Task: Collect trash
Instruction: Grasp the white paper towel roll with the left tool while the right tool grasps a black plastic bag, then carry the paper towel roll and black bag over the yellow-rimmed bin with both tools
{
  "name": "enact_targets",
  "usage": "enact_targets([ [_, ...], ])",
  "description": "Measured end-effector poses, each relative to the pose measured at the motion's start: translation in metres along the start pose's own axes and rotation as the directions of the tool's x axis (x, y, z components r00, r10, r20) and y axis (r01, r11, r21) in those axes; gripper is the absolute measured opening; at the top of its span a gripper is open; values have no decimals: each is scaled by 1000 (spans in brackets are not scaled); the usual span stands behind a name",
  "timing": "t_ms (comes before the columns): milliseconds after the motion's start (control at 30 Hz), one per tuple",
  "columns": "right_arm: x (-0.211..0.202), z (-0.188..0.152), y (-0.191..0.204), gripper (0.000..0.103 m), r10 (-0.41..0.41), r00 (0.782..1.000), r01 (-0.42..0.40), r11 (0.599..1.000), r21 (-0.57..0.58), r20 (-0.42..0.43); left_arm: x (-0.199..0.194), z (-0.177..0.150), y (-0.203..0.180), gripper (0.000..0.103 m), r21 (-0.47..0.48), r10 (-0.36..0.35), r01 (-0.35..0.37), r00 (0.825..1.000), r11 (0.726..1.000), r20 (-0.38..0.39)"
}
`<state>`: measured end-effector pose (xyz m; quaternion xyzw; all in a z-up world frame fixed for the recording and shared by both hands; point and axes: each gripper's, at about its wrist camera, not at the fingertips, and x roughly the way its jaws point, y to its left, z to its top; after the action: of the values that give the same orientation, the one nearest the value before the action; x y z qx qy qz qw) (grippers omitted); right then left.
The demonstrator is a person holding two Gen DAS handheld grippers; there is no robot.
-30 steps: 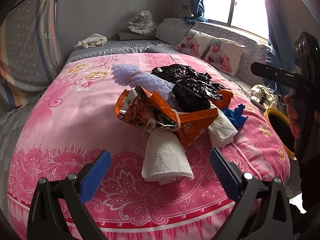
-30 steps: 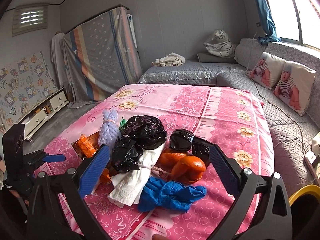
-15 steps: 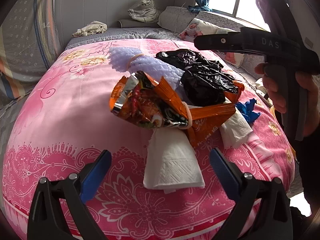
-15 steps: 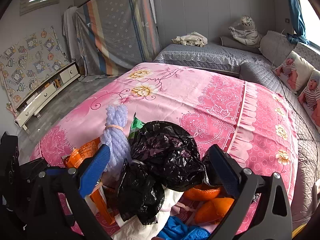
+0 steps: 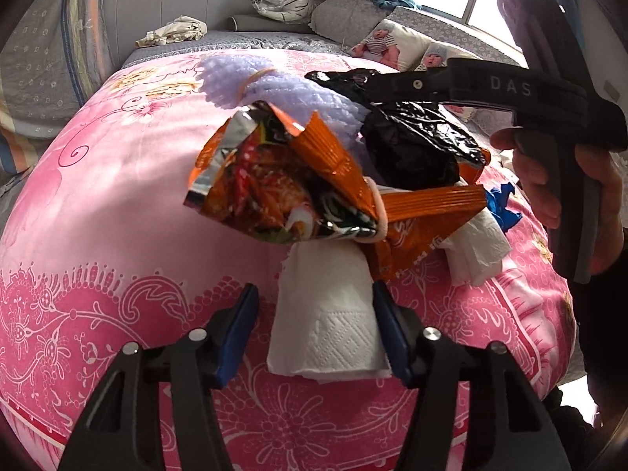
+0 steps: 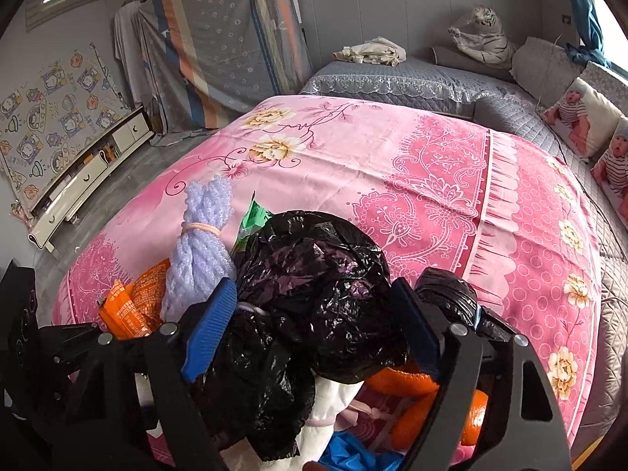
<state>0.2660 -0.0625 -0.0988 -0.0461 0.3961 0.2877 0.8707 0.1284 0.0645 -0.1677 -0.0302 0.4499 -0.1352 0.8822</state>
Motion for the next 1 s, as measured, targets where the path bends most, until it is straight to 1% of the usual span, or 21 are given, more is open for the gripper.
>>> enact_targets([
  [33, 2, 0, 0, 67, 1, 1000, -1, 1000, 0, -7, 1, 0, -2, 42, 0, -13, 13, 1000, 1000, -7],
  [67, 3, -1, 1, 64, 5, 1000, -5, 1000, -3, -13, 1, 0, -2, 36, 0, -23, 23, 1000, 1000, -13],
  [100, 5, -1, 2, 57, 8, 1000, -8, 1000, -11, -19, 1, 0, -4, 32, 2, -25, 25, 1000, 1000, -15],
  [133, 5, -2, 5, 52, 10, 1000, -11, 1000, -22, -25, 0, 0, -4, 29, 7, -28, 28, 999, 1000, -16],
  [167, 5, -3, 7, 49, 9, 1000, -10, 1000, -30, -24, -1, 0, -5, 27, 8, -30, 30, 999, 1000, -16],
  [233, 3, -3, 9, 35, 8, 1000, -9, 999, -32, -18, -2, 0, -5, 24, 1, -34, 34, 999, 999, -13],
  [267, 1, -3, 10, 31, 7, 1000, -8, 999, -36, -15, -4, -1, -4, 22, -1, -37, 37, 999, 999, -11],
  [300, -1, -3, 11, 25, 3, 1000, -4, 999, -42, -11, -6, -2, -3, 21, -2, -37, 37, 999, 999, -8],
  [333, -4, -3, 12, 14, -6, 1000, 6, 999, -46, -3, -8, -3, -3, 20, -5, -35, 35, 999, 999, -5],
  [533, -28, -4, 9, 11, -16, 998, 17, 1000, -22, 58, -27, -11, -1, 18, -5, -35, 35, 999, 999, 31],
  [633, -45, -4, 10, 11, -25, 995, 27, 1000, -15, 100, -40, -14, -1, 18, -6, -32, 32, 998, 999, 55],
  [767, -64, -4, 9, 11, -19, 991, 19, 1000, 2, 135, -58, -16, -5, 18, 10, -25, 25, 996, 1000, 89],
  [867, -79, -5, 10, 11, -18, 986, 17, 1000, 10, 163, -72, -12, -3, 18, 6, -42, 42, 992, 999, 115],
  [1000, -100, -8, 10, 11, -20, 979, 16, 1000, 22, 205, -87, -9, -8, 18, 32, -36, 32, 988, 999, 151],
])
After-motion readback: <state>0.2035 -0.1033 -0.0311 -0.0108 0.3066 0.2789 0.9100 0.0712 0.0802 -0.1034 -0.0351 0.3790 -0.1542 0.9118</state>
